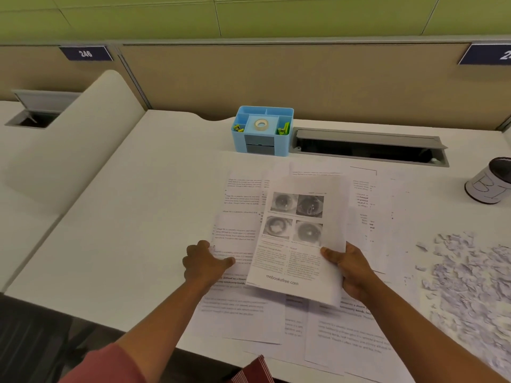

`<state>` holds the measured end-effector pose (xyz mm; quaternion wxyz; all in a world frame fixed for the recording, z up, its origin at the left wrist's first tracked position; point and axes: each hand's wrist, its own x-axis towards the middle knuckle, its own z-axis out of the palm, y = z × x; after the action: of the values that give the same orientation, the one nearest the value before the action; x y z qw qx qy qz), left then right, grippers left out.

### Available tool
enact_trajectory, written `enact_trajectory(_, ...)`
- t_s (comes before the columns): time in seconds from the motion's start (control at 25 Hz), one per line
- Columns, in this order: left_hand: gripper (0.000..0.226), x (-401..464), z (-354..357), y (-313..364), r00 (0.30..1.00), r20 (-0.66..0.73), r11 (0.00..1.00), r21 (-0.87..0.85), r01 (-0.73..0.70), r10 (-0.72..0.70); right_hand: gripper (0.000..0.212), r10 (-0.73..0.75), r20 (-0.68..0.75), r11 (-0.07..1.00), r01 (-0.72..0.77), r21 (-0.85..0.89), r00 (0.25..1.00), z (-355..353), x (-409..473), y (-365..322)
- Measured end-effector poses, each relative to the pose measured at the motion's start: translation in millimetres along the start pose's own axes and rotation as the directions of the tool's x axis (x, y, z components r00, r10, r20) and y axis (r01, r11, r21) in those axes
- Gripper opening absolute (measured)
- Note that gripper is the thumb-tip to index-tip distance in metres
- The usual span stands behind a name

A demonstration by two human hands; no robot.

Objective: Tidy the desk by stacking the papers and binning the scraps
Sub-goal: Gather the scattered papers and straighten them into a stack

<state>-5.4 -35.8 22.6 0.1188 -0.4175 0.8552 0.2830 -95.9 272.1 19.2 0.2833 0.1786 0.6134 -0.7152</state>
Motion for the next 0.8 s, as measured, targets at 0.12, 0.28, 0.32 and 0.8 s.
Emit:
enact_trajectory(0.12, 0.090, 8, 1, -7, 0.999, 0.036, 1.000, 0.017, -0.026, 0.025, 0.024, 0.023, -0.022, 0.999, -0.022, 0.028, 0.999, 16, 12, 0)
enact_trajectory(0.28, 0.068, 16, -2, -10, 0.993, 0.098, 0.985, -0.167, -0.042, 0.059, 0.022, 0.048, -0.052, 0.995, -0.044, 0.085, 0.998, 31, 24, -1)
enact_trajectory(0.32, 0.064, 18, -3, -11, 0.992, 0.114, 0.982, -0.186, -0.040, 0.062, 0.022, 0.053, -0.057, 0.994, -0.048, 0.098, 0.997, 35, 27, 0)
enact_trajectory(0.8, 0.036, 43, -4, -24, 0.972, 0.015, 0.967, -0.099, -0.234, 0.236, 0.035, 0.109, -0.005, 0.994, -0.109, -0.004, 0.994, 39, 39, 7)
